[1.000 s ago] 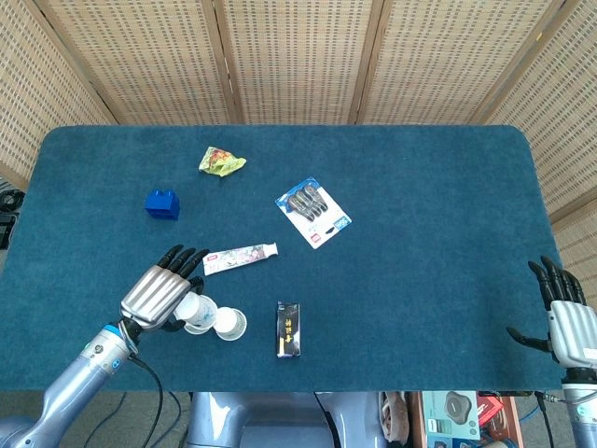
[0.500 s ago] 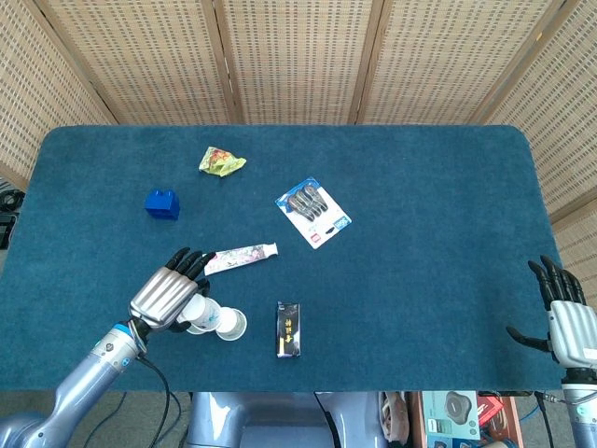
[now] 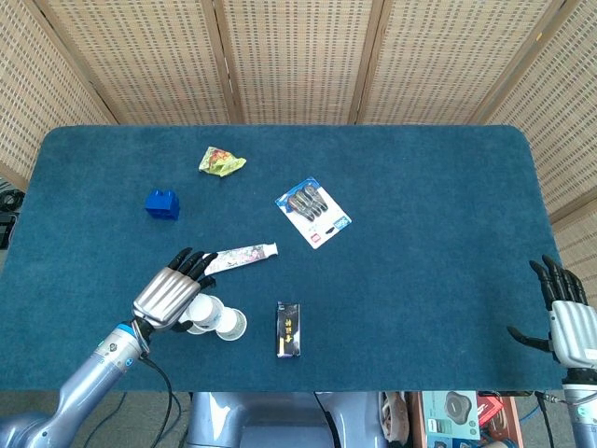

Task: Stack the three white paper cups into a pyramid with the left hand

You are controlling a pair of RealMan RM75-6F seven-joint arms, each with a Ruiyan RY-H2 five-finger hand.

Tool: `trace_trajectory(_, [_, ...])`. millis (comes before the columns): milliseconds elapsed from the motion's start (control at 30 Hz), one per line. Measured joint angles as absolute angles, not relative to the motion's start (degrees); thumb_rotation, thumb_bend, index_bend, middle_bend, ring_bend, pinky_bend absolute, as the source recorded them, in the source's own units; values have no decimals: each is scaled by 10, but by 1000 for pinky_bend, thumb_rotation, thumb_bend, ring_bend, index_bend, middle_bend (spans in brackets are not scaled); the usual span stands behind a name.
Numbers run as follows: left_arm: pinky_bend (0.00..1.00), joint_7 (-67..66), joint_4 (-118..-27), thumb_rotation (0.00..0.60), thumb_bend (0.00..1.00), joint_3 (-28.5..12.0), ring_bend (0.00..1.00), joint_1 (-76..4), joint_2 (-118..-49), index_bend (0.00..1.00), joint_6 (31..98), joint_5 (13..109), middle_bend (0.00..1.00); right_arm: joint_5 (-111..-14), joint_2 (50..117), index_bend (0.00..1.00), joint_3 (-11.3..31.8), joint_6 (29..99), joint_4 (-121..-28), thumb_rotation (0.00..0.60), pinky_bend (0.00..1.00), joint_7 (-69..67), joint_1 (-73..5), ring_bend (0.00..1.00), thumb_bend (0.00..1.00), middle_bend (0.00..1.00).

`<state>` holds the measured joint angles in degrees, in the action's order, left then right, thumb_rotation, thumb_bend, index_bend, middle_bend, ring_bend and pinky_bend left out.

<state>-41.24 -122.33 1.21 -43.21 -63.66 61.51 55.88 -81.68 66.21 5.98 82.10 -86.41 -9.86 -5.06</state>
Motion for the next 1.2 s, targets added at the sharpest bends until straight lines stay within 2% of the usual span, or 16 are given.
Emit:
trace_trajectory(467, [0,-378,-1260,600,203,3,0,-428,-590,123,619,578,0,-817,664,0,59,820,-864,600,0,-96,-51,0,91,0])
trace_trajectory(633, [0,-339,-1293,600,203,-6,0,-415,-545,86,629,610,0,-821,664,0,58,821,-865,600,0,-93,-51,0,90,0])
trace_trajectory(700, [0,-316,-1300,600,203,-7,0,-404,-529,25,635,629,0,-823,665,0,58,823,-865,600,0,-91,-51,0,91,0])
trace_trajectory(833, [0,-295,-1296,600,203,-1,0,-372,-525,0,666,673,0,-831,667,0,57,830,-866,600,0,-85,-51,0,91,0])
trace_trajectory(967, [0,-318,-1256,600,203,14,0,-329,-560,0,734,726,0,-841,670,0,54,836,-866,600,0,-73,-51,0,91,0])
trace_trajectory(1200, [0,-336,-1110,600,203,48,0,-221,-702,0,871,799,0,-846,675,0,50,838,-870,600,0,-52,-52,0,90,0])
